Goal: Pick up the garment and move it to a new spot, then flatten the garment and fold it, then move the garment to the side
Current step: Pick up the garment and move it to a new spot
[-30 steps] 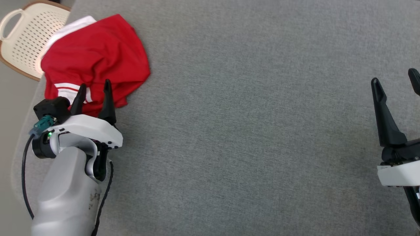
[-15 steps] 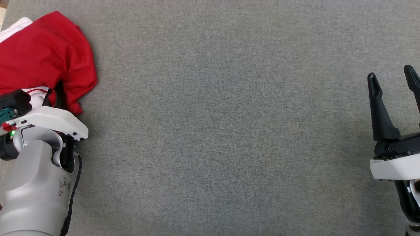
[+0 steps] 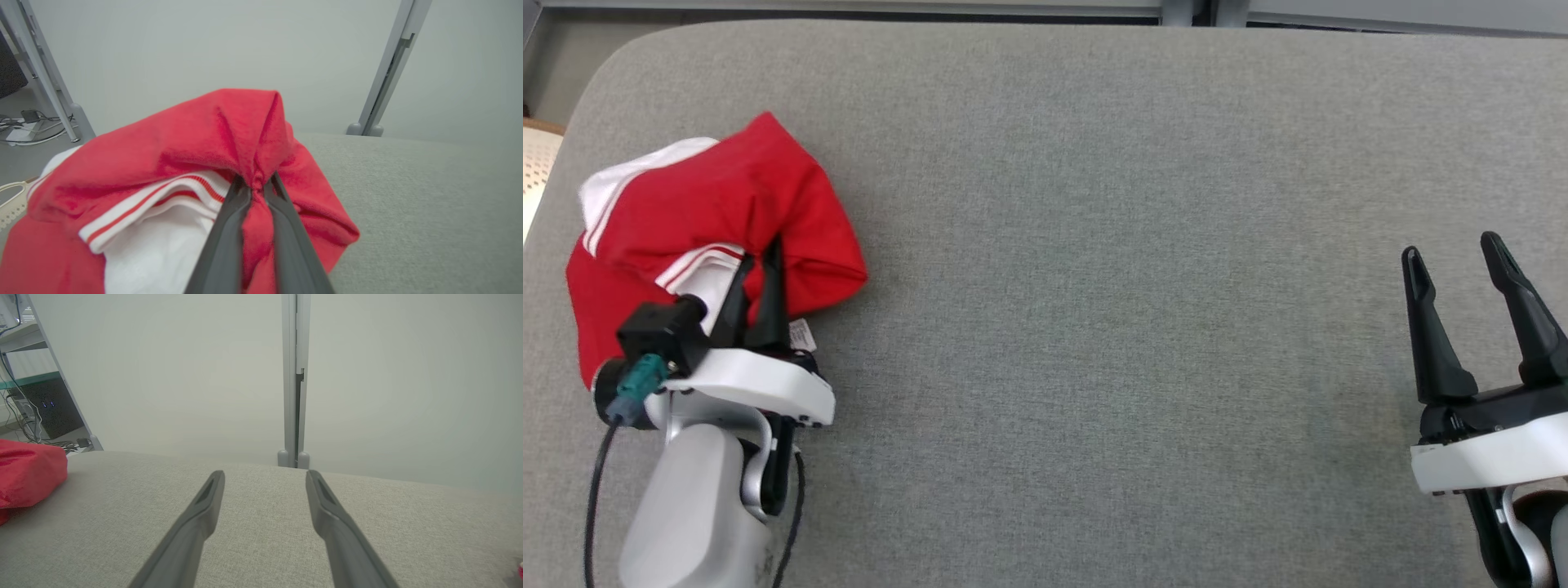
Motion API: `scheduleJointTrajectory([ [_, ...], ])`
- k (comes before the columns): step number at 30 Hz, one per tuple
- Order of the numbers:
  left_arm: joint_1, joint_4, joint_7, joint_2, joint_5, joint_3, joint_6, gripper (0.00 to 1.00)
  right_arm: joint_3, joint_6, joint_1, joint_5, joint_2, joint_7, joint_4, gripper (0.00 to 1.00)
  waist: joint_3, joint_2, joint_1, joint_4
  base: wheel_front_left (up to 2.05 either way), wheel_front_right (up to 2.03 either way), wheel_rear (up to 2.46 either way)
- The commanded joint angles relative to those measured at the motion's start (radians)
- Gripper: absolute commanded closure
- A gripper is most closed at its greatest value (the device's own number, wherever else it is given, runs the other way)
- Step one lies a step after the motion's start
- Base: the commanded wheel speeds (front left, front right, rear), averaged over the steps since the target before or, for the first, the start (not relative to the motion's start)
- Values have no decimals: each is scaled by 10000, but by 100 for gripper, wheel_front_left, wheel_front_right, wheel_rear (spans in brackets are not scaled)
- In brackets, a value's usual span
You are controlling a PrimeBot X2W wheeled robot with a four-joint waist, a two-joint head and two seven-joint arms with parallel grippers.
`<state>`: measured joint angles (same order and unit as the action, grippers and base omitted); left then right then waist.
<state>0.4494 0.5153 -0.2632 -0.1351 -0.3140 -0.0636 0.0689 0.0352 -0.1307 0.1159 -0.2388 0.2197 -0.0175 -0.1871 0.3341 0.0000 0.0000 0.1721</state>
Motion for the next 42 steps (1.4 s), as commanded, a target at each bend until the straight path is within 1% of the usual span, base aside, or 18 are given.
scheduleJointTrajectory([
  [1,-289,-347,-12,63,110,-158,-2,100,-4,0,-142,-85,-30,86,54,0,-405,0,0,-288,0,0,0],
  [3,-702,-883,75,115,211,-375,-24,100,60,0,-259,-79,-76,123,109,0,-610,0,0,-485,0,0,0],
  [6,-1315,-1635,411,208,259,-719,41,100,172,0,-429,-105,-170,148,188,0,-885,0,0,-844,0,0,0],
  [9,-1868,-2337,808,281,280,-1012,5,100,322,0,-571,-166,-238,187,257,0,-1130,0,0,-1292,0,0,0],
  [12,-2218,-2944,1195,353,316,-1349,29,100,396,0,-684,-233,-289,198,289,0,-1223,0,0,-1728,0,0,0],
  [15,-2314,-3265,1547,386,371,-1755,98,100,458,0,-690,-255,-330,228,270,0,-1176,0,0,-2232,0,0,0],
  [19,-1891,-3332,1802,505,435,-2339,218,100,584,0,-590,-317,-381,324,297,0,-981,0,0,-3004,0,0,0],
  [24,-1106,-3034,1961,661,471,-3078,342,100,644,0,-490,-373,-536,514,403,0,-564,0,0,-3919,0,0,0],
  [27,-568,-2615,2021,694,508,-3418,378,100,667,0,-373,-461,-607,704,550,0,-247,0,0,-4314,0,0,0],
  [28,-568,-2615,2021,694,508,-3418,378,100,667,0,-373,-461,-607,704,550,0,-247,0,0,-4314,0,0,0],
  [29,-443,-2382,2050,700,517,-3470,335,89,702,0,-333,-512,-658,764,608,0,-154,0,0,-4421,0,0,0],
  [30,-357,-2162,2085,709,531,-3545,302,28,733,0,-311,-525,-686,850,662,0,-65,0,0,-4505,0,0,0],
  [31,-228,-2017,2030,730,560,-3620,300,0,766,0,-271,-561,-719,908,711,0,19,0,0,-4569,0,0,0],
  [34,-47,-1678,1790,753,447,-3804,359,0,815,0,-206,-608,-771,1107,943,0,169,0,0,-4636,0,0,0],
  [37,-179,-1615,1426,749,382,-3845,378,0,852,0,-132,-646,-828,1251,1119,0,148,0,0,-4530,0,0,0],
  [42,-605,-2021,687,630,268,-3511,31,0,884,0,-159,-638,-697,1290,1295,0,-235,0,0,-4002,0,0,0],
])
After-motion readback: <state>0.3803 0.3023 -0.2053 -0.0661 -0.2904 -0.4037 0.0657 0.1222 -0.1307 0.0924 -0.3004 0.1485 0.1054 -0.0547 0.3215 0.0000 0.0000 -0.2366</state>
